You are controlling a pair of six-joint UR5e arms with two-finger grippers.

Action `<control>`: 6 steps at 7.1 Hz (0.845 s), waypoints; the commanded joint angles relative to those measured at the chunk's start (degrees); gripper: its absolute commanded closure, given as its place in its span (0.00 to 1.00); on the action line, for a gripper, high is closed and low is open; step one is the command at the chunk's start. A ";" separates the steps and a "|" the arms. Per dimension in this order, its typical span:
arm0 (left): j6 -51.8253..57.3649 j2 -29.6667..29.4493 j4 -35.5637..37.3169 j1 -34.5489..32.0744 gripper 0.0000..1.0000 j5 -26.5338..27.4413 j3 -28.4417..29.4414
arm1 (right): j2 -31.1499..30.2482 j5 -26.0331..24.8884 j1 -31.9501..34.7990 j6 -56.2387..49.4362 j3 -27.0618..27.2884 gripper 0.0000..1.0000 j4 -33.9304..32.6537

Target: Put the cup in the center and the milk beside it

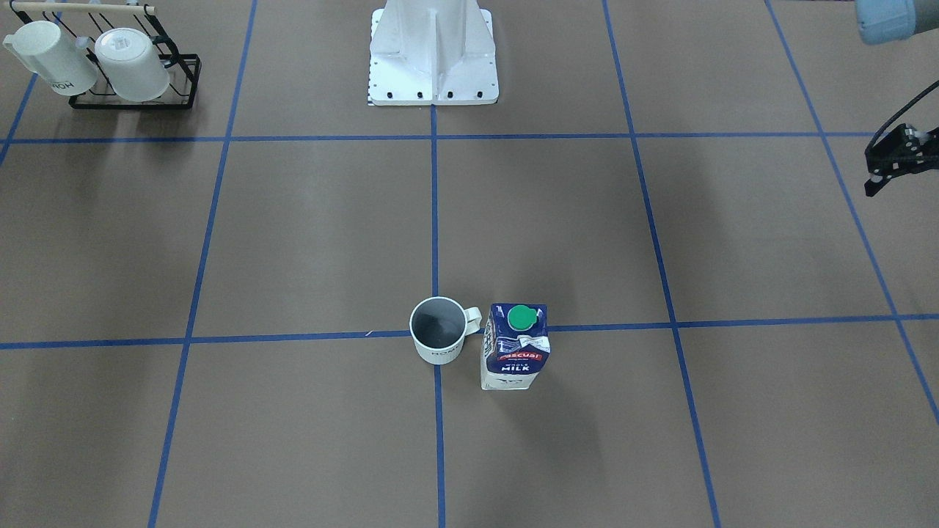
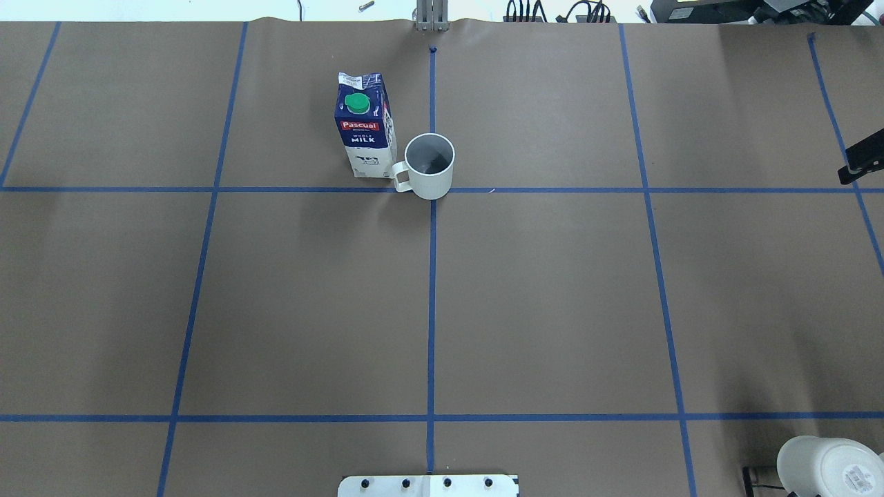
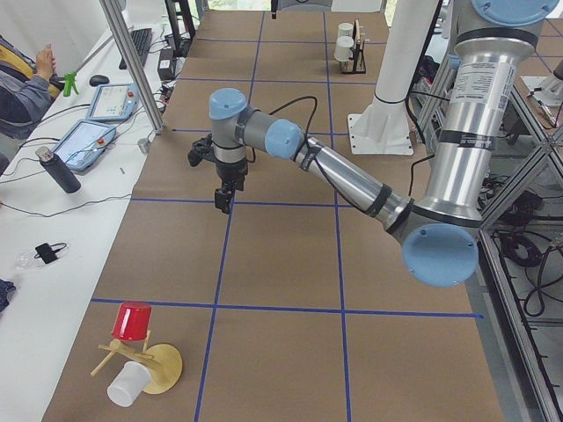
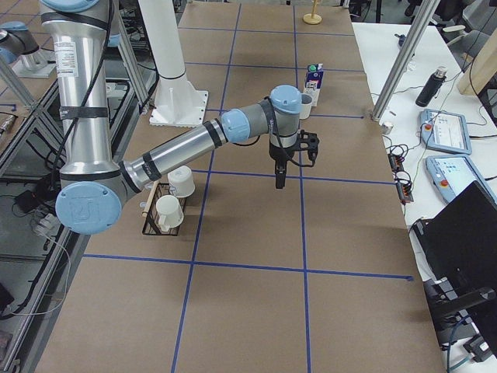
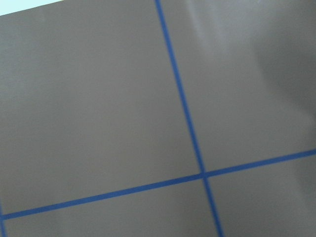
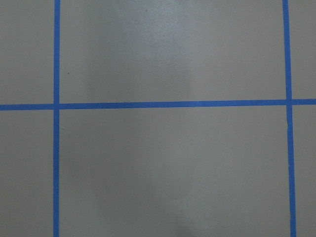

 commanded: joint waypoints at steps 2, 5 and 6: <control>0.02 5.56 -3.07 -1.59 0.02 -0.03 0.59 | -2.33 4.77 3.65 -0.60 0.33 0.00 0.19; 0.11 5.56 -2.98 -2.90 0.02 -1.16 0.96 | -4.62 4.43 5.49 -6.31 0.33 0.00 0.18; -0.07 4.95 -2.37 -3.08 0.02 -4.39 1.05 | -4.46 3.65 5.41 -6.58 0.33 0.00 0.19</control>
